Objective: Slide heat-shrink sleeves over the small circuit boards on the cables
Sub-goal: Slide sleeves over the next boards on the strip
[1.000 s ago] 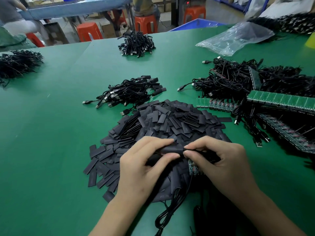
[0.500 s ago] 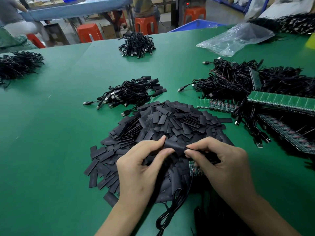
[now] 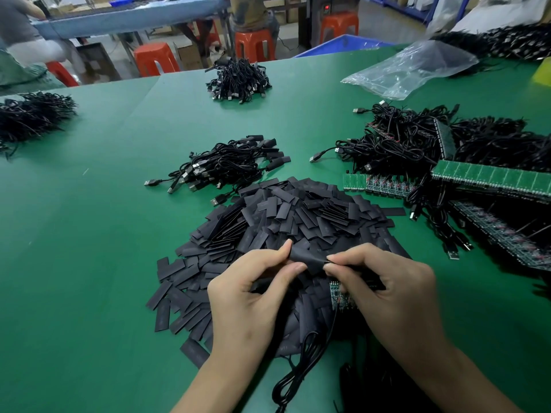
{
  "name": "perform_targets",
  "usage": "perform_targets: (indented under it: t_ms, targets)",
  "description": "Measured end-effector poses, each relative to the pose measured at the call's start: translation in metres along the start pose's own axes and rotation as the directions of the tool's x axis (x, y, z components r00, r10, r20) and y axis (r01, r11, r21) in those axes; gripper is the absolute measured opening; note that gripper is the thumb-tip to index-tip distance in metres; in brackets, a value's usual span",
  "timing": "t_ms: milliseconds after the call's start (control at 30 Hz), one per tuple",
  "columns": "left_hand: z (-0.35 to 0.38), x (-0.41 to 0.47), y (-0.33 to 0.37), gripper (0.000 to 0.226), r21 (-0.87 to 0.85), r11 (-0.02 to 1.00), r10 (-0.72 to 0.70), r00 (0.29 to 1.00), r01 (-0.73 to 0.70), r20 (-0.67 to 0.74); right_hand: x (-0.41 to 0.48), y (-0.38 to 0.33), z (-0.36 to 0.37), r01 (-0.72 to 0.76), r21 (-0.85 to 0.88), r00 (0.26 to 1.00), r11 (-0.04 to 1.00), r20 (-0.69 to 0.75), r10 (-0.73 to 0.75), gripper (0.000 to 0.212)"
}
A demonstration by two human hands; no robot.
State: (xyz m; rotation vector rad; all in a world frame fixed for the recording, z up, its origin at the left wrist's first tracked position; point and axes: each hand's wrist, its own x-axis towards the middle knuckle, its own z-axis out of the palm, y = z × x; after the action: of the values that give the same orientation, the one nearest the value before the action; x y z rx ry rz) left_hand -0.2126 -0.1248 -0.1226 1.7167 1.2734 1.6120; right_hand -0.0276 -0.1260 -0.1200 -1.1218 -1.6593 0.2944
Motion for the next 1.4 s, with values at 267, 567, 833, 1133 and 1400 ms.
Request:
perform_targets:
  t_ms: [267, 567, 833, 1133, 1400]
  targets:
    - [-0.005, 0.004, -0.001, 0.016, -0.236, 0.958, -0.159, 0.986, 0.165, 0.046, 0.005, 0.002, -0.004, -0.019, 0.016, 1.000, 1.000, 0.015, 0.019, 0.009]
    - [-0.014, 0.009, -0.002, 0.019, -0.016, 0.995, 0.104, 0.984, -0.103, 0.147, 0.010, 0.004, -0.007, -0.171, 0.160, 0.966, 0.972, 0.223, 0.133, 0.002]
    - [-0.007, 0.008, 0.000, 0.022, 0.138, 0.978, 0.121, 0.962, -0.159, 0.246, 0.008, 0.004, -0.003, 0.051, -0.045, 0.982, 0.998, 0.185, -0.042, 0.016]
    - [-0.009, 0.010, -0.003, 0.020, 0.091, 0.996, -0.023, 0.949, -0.006, 0.314, 0.008, 0.010, -0.002, 0.154, -0.111, 0.976, 0.982, 0.175, -0.133, 0.010]
    - [-0.009, 0.010, -0.004, 0.016, 0.116, 0.990, 0.038, 0.956, -0.074, 0.290, 0.008, 0.002, -0.003, 0.017, -0.016, 0.971, 1.000, 0.237, -0.013, 0.017]
